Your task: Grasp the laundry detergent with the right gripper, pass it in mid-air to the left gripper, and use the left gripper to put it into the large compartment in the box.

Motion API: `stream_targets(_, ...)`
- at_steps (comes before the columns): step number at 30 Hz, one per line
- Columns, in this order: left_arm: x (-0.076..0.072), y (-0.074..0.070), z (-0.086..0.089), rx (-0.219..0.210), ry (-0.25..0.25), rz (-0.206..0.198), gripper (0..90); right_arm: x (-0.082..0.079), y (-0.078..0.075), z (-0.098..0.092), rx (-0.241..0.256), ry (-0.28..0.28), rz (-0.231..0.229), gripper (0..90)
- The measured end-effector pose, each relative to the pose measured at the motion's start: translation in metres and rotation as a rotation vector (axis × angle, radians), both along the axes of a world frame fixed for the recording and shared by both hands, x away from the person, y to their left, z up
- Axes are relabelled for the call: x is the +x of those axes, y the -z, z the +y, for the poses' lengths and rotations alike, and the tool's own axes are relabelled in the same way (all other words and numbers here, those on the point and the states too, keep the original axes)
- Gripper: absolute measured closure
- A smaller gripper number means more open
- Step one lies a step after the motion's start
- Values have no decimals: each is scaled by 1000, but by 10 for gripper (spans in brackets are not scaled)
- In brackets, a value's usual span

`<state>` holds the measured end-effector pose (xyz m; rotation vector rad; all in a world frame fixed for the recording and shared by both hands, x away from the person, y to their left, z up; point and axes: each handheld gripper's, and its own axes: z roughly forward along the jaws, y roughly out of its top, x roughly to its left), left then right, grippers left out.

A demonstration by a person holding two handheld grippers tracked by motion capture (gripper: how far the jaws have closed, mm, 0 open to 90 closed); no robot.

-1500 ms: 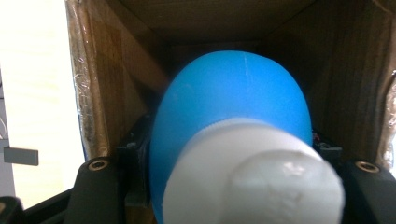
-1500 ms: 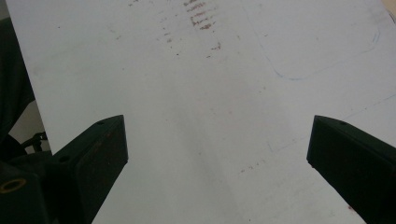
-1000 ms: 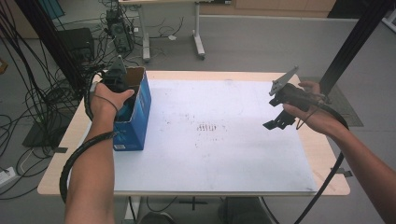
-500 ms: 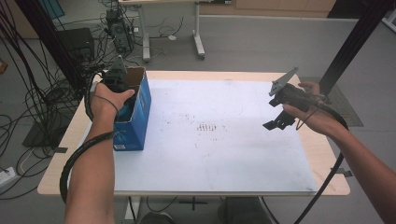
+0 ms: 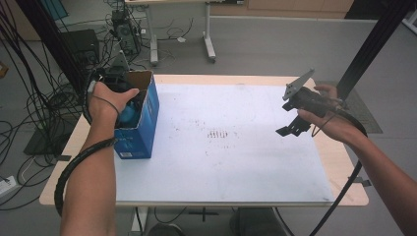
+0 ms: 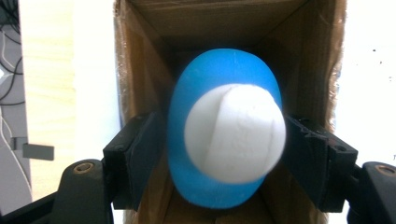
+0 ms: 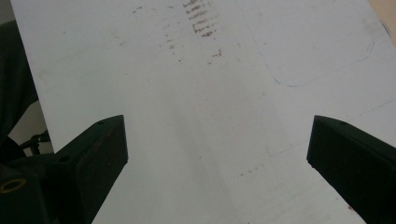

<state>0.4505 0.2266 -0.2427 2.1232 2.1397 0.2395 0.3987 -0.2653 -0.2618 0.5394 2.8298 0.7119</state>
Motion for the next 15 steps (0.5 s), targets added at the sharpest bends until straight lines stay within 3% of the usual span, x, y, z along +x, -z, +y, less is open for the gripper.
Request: stream_targets(15, -20, -40, -17, 21, 60, -57, 249, 4, 3, 7, -13, 16, 21, 51)
